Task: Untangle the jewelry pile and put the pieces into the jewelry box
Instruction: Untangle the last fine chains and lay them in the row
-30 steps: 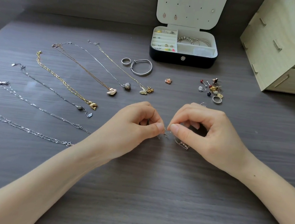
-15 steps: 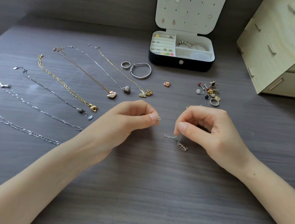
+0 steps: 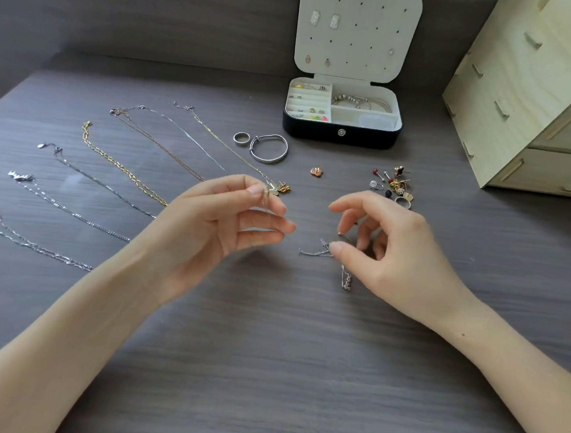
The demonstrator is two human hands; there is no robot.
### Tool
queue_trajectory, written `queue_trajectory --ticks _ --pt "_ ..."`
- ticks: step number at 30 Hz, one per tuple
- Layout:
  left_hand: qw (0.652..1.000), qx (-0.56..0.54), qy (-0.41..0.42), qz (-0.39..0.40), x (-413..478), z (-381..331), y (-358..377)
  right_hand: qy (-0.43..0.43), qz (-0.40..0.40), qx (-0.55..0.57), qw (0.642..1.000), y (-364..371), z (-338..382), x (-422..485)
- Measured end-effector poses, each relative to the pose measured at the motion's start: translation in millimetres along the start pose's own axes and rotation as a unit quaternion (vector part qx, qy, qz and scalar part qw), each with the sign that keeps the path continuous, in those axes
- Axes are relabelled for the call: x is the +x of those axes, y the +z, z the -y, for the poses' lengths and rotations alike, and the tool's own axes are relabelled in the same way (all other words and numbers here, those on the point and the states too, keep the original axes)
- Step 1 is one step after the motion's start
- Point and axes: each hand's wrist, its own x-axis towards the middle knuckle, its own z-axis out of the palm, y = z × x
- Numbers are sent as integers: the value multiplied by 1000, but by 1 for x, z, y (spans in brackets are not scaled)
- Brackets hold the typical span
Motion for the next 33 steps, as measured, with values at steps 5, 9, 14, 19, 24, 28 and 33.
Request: queue_trajectory --ticks 5,9,14,19,24,28,33 --pt "996 47 23 -70 2 0 1 -15 20 -175 984 -5 10 -4" --pt "978 160 45 -125 3 1 2 15 83 -218 972 -13 16 -5" --pt "929 323 90 -154 8 8 3 -32 89 -173 980 -13 14 1" --pt "895 395 94 -185 13 13 8 -106 100 -209 967 -8 12 17" --pt "852 476 85 -203 16 12 9 -116 156 -241 951 -8 14 26" --pt "833 499 106 -213 15 15 8 -115 183 -255 942 -7 15 31" --pt "779 575 205 -146 8 19 7 -95 207 -228 947 -7 13 33"
